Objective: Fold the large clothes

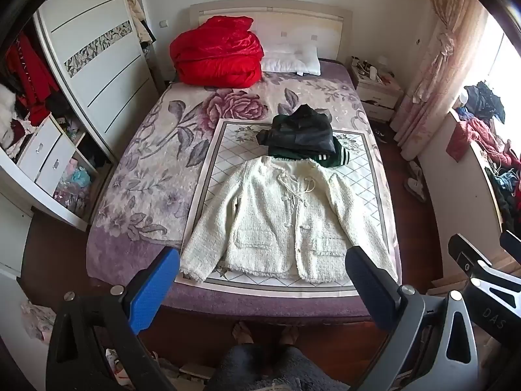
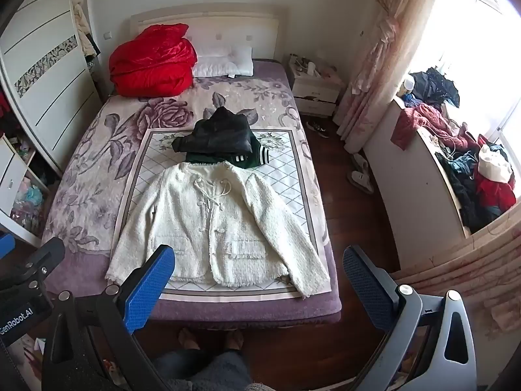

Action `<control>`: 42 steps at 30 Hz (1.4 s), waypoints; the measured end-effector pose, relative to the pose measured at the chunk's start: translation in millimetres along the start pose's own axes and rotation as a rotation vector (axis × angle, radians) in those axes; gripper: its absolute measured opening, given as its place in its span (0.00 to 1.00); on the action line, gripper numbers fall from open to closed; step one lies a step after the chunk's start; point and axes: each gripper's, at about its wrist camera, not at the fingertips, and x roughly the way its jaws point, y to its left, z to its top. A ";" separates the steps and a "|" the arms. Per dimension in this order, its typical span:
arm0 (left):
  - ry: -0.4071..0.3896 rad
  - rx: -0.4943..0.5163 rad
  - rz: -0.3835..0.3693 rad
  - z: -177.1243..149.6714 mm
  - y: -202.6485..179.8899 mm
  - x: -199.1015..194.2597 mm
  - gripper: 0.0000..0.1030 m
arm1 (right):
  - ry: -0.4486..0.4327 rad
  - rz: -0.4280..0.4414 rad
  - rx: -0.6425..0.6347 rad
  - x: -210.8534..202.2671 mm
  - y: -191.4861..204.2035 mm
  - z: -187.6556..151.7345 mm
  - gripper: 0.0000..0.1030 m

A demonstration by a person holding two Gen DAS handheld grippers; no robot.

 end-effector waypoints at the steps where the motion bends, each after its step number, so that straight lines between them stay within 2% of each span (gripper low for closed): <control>1: -0.001 0.002 0.003 -0.1 -0.2 -0.4 1.00 | 0.000 0.000 -0.001 -0.5 0.6 -0.1 1.00; 31: -0.012 0.002 0.003 5.4 3.9 -1.6 1.00 | -0.020 0.005 -0.011 -19.8 4.7 12.1 1.00; 42: -0.018 0.000 0.005 14.2 6.7 -14.0 1.00 | -0.024 0.006 -0.016 -24.4 10.6 5.5 1.00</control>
